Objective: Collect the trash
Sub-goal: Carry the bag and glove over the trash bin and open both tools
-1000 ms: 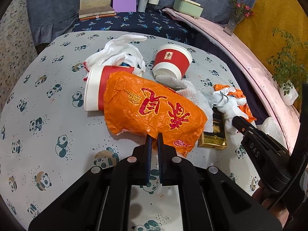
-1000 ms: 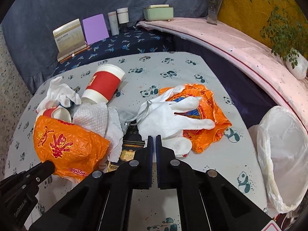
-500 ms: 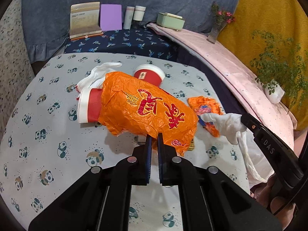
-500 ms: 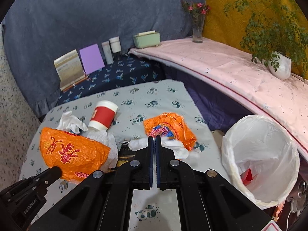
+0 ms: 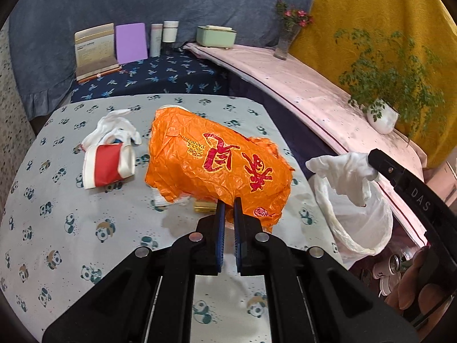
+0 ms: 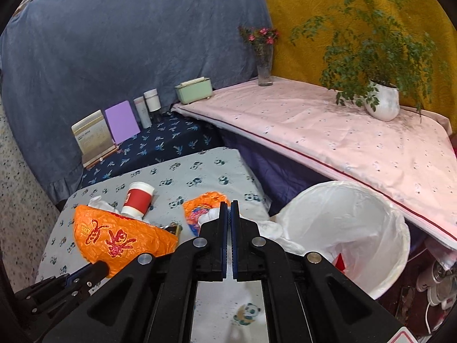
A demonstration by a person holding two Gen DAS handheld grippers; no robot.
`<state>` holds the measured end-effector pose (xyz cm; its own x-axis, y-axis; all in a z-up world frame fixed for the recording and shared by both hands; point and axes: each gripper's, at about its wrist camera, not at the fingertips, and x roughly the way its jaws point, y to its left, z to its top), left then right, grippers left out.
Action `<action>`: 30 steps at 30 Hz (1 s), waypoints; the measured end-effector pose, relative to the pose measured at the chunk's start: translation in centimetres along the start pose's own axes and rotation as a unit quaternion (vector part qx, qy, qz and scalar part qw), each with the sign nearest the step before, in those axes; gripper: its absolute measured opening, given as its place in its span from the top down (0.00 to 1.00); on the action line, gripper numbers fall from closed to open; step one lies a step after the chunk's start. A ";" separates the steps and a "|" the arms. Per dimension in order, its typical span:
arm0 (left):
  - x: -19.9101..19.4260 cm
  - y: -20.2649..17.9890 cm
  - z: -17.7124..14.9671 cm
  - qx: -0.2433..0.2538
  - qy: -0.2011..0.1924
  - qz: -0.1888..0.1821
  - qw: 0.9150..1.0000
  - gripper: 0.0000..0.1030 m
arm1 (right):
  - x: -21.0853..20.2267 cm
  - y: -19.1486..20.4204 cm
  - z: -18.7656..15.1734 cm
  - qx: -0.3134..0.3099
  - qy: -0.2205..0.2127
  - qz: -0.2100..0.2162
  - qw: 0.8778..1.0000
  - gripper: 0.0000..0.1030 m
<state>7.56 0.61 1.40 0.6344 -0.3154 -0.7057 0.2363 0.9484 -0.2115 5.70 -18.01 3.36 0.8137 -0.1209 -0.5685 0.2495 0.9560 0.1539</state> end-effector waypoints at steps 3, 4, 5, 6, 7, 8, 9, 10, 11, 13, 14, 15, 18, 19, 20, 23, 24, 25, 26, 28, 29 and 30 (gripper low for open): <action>0.0 -1.6 -0.3 0.014 0.002 -0.008 1.000 0.95 | -0.7 -1.7 0.0 0.010 -0.005 -0.011 1.000 0.98; 0.1 -2.3 -0.4 0.021 0.003 -0.011 1.000 0.95 | -0.9 -2.3 0.0 0.014 -0.006 -0.014 1.000 0.98; 0.1 -2.9 -0.5 0.025 0.004 -0.013 1.000 0.95 | -1.1 -2.9 0.0 0.017 -0.008 -0.018 1.000 0.98; 0.1 -3.4 -0.5 0.030 0.005 -0.016 0.999 0.95 | -1.4 -3.6 -0.1 0.022 -0.010 -0.023 0.999 0.98; 0.2 -3.9 -0.6 0.035 0.006 -0.018 0.999 0.95 | -1.5 -4.2 -0.1 0.026 -0.011 -0.027 0.999 0.98; 0.3 -4.6 -0.7 0.041 0.008 -0.021 0.999 0.95 | -1.8 -4.9 -0.1 0.030 -0.012 -0.032 0.999 0.98; 0.5 -5.3 -0.8 0.047 0.009 -0.024 0.999 0.95 | -1.9 -5.6 -0.1 0.034 -0.014 -0.037 0.999 0.98; 0.7 -6.0 -0.9 0.053 0.011 -0.027 0.998 0.95 | -2.1 -6.3 -0.1 0.038 -0.014 -0.042 0.998 0.98; 0.8 -6.5 -1.0 0.057 0.013 -0.029 0.998 0.95 | -2.2 -7.0 -0.1 0.042 -0.015 -0.046 0.998 0.98; 1.1 -7.6 -1.2 0.066 0.016 -0.035 0.997 0.95 | -2.4 -8.5 -0.3 0.052 -0.016 -0.057 0.997 0.98; 1.3 -8.3 -1.3 0.073 0.018 -0.038 0.996 0.95 | -2.6 -9.1 -0.4 0.056 -0.017 -0.061 0.996 0.98; 1.5 -8.9 -1.4 0.079 0.020 -0.041 0.996 0.95 | -2.7 -9.9 -0.5 0.061 -0.017 -0.065 0.996 0.98; 2.2 -11.0 -1.6 0.096 0.025 -0.049 0.994 0.95 | -2.9 -11.9 -0.9 0.073 -0.016 -0.079 0.994 0.98; 2.5 -11.8 -1.7 0.103 0.027 -0.052 0.993 0.95 | -2.9 -12.5 -1.0 0.076 -0.016 -0.083 0.993 0.98; 2.7 -12.4 -1.8 0.108 0.029 -0.055 0.992 0.95 | -2.9 -13.0 -1.1 0.080 -0.015 -0.087 0.993 0.98; 3.4 -14.2 -2.0 0.122 0.034 -0.062 0.990 0.95 | -2.8 -14.7 -1.5 0.090 -0.012 -0.098 0.991 0.98; 3.7 -14.7 -2.0 0.127 0.036 -0.065 0.989 0.95 | -2.8 -15.2 -1.5 0.092 -0.011 -0.101 0.991 0.98; 3.9 -15.4 -2.1 0.132 0.038 -0.069 0.988 0.95 | -2.7 -15.6 -1.6 0.094 -0.010 -0.104 0.990 0.98; 4.2 -15.9 -2.1 0.135 0.039 -0.071 0.988 0.95 | -2.7 -16.0 -1.7 0.095 -0.009 -0.106 0.990 0.98; 4.6 -16.9 -2.1 0.141 0.041 -0.076 0.986 0.95 | -2.5 -16.9 -1.8 0.098 -0.007 -0.111 0.989 0.98; 4.9 -17.5 -2.1 0.146 0.042 -0.079 0.985 0.95 | -2.4 -17.3 -1.8 0.100 -0.006 -0.113 0.989 0.98; 5.1 -17.9 -2.1 0.149 0.043 -0.081 0.985 0.95 | -2.2 -17.6 -1.8 0.101 -0.005 -0.116 0.988 0.98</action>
<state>5.03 -17.91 0.11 0.5087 -0.4450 -0.7370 0.5421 0.8306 -0.1274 -1.46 -34.08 0.44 0.7276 -0.3338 -0.5994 0.5283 0.8299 0.1792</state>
